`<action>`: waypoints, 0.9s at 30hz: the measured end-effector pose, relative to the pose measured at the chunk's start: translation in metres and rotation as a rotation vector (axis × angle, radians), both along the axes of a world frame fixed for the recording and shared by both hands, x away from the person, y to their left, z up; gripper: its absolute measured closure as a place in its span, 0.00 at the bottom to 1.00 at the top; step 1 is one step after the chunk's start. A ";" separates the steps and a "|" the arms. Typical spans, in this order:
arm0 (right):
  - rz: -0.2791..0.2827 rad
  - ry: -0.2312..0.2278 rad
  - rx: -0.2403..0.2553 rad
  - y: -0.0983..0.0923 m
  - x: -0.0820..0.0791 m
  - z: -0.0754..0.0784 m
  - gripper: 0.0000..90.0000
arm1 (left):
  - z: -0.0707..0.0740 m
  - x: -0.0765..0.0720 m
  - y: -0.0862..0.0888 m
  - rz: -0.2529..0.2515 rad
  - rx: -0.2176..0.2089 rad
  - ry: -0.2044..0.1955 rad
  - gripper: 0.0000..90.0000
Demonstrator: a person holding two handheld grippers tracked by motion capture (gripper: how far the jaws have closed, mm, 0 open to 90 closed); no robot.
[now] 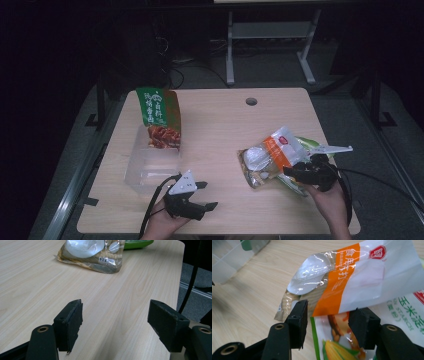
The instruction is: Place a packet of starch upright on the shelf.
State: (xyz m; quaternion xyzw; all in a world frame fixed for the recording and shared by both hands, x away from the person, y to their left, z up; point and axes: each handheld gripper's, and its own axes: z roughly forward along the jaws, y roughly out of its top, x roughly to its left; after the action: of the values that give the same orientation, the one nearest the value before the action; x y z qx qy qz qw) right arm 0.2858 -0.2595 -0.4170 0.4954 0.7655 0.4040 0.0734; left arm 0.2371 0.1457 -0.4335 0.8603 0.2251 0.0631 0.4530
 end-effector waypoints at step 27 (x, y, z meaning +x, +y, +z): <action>0.093 -0.151 0.017 0.040 0.008 0.020 0.99 | 0.001 0.002 0.001 0.003 -0.020 0.007 0.31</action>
State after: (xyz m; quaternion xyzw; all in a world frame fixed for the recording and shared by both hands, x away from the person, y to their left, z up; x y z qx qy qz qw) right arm 0.2940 -0.2198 -0.3970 0.4280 0.7766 0.4496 0.1078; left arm 0.2388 0.1464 -0.4324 0.8555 0.2288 0.0585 0.4608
